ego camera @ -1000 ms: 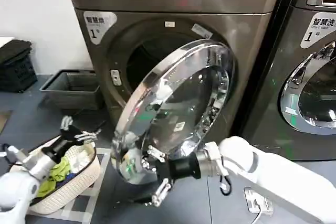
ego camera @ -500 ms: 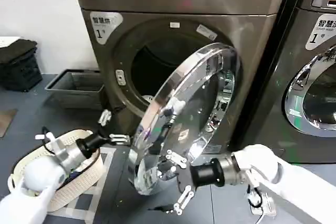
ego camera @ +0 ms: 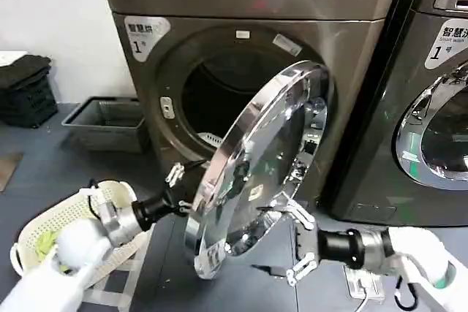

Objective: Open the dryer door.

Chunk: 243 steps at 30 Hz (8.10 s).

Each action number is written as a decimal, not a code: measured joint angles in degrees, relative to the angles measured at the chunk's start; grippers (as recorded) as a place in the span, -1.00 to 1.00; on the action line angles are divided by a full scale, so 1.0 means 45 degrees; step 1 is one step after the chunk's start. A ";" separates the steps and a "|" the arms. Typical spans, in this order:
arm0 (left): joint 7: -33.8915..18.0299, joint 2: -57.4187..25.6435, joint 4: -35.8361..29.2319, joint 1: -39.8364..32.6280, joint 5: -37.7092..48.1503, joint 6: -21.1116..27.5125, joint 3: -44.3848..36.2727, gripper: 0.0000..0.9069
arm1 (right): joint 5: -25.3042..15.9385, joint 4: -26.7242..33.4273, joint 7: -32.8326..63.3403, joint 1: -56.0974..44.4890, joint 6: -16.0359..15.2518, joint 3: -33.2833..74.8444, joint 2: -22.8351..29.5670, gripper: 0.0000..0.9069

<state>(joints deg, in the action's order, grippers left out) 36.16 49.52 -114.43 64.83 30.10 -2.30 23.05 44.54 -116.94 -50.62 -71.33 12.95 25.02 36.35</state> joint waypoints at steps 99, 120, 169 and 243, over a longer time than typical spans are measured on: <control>-0.1508 0.8110 0.8603 -0.7477 -0.2843 -0.2368 -0.8541 1.00 | -0.4205 0.5895 1.4640 -1.0840 -0.4677 1.9048 1.0815 1.00; -0.1920 0.7121 0.6397 -0.6286 -0.2430 -0.0694 -0.7920 1.00 | -0.4123 0.6157 1.4750 -1.0942 -0.5239 1.9369 1.0568 1.00; -1.9758 -0.5176 -0.1104 0.1952 1.7149 0.9889 0.3428 1.00 | -0.2272 0.6552 1.3805 -1.0632 -0.5002 1.9427 1.0459 1.00; -2.0819 -0.5396 0.3279 0.2854 2.0891 0.9887 0.5051 1.00 | -0.1898 0.6779 1.3486 -1.0414 -0.3778 1.9425 1.0808 1.00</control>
<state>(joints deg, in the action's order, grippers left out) -57.53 25.24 -99.67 77.67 124.11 42.19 45.77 36.00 -86.44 10.07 -118.20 -4.05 112.43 84.99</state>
